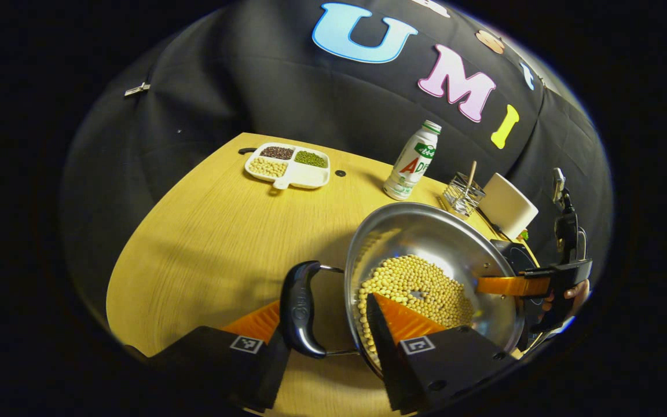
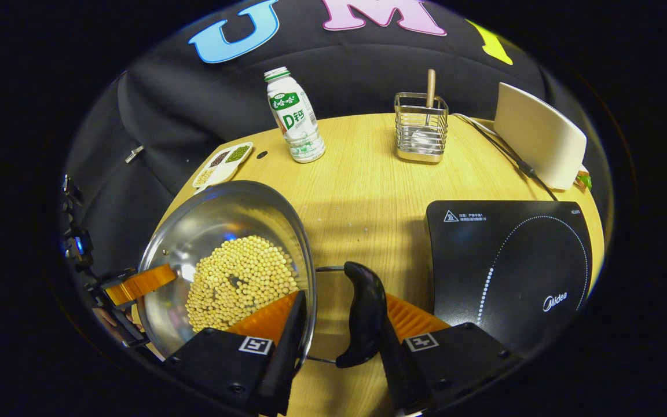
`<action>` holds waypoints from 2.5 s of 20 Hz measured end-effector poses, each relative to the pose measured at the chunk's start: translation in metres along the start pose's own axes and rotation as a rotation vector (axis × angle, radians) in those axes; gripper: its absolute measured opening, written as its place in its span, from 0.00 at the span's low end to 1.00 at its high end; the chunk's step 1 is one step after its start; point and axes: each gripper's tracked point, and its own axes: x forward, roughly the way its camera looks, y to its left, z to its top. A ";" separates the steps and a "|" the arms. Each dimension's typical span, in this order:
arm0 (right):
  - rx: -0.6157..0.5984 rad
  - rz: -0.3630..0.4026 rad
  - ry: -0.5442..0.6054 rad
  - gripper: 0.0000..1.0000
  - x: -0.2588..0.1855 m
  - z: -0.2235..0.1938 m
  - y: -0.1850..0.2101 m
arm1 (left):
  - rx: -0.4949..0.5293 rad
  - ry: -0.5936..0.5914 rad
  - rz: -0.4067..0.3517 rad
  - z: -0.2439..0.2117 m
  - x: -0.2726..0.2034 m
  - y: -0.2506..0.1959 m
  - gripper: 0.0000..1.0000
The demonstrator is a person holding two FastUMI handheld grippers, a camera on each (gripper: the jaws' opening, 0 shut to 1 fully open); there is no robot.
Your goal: First push the handle of the pot to place it horizontally, then grasp the pot with both hands and set it on the induction cooktop.
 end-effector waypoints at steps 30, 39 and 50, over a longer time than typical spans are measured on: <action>0.073 -0.027 -0.035 0.57 -0.136 0.009 -0.045 | 0.031 0.021 0.014 0.010 -0.086 -0.107 0.57; 0.119 -0.038 -0.064 0.52 -0.167 0.019 -0.112 | 0.055 0.026 -0.014 0.012 -0.071 -0.181 0.57; 0.154 -0.073 -0.057 0.57 -0.187 0.022 -0.209 | 0.080 0.047 -0.047 0.001 -0.034 -0.274 0.58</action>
